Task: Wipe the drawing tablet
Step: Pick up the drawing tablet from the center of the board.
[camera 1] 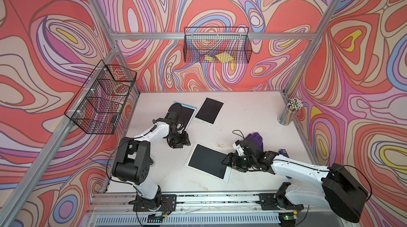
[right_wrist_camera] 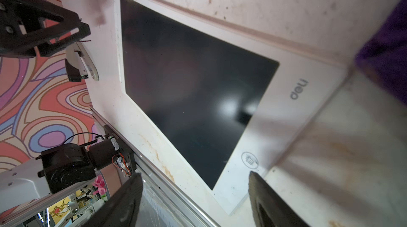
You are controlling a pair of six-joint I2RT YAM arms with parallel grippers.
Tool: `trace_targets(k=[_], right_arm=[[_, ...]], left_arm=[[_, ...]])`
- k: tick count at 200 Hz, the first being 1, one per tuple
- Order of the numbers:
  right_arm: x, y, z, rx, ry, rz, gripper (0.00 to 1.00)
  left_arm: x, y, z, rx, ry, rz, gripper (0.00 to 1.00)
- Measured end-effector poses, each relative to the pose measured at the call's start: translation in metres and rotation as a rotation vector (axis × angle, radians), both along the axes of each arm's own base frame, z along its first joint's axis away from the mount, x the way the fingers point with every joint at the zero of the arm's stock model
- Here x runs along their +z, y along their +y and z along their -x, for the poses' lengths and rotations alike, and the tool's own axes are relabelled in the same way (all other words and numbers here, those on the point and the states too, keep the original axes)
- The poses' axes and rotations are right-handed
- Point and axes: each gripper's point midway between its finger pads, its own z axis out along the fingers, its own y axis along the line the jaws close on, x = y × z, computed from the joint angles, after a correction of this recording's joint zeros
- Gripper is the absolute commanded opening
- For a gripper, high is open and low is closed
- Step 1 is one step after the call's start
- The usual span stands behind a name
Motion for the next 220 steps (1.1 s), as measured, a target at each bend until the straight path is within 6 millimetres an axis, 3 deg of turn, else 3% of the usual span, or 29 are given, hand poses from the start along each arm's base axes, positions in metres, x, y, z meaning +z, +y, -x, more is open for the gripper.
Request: trace_targets(k=[27, 78, 152, 190, 220], right_arm=[[-0.01, -0.008, 0.007, -0.005, 0.02, 0.028, 0.78], [-0.02, -0.022, 0.017, -0.019, 0.027, 0.059, 0.78], [-0.017, 0.015, -0.001, 0.021, 0.021, -0.079, 0.77], [-0.014, 0.015, -0.007, 0.022, 0.009, -0.04, 0.77], [0.002, 0.014, -0.02, 0.016, -0.046, -0.002, 0.73]], left_arm=[[-0.004, -0.002, 0.006, -0.002, 0.02, 0.013, 0.51], [-0.025, -0.013, 0.036, -0.028, 0.123, 0.035, 0.51], [-0.028, -0.031, 0.041, -0.029, 0.144, 0.104, 0.51], [-0.027, -0.034, 0.04, -0.027, 0.142, 0.116, 0.51], [-0.026, -0.037, 0.038, -0.019, 0.139, 0.133, 0.52]])
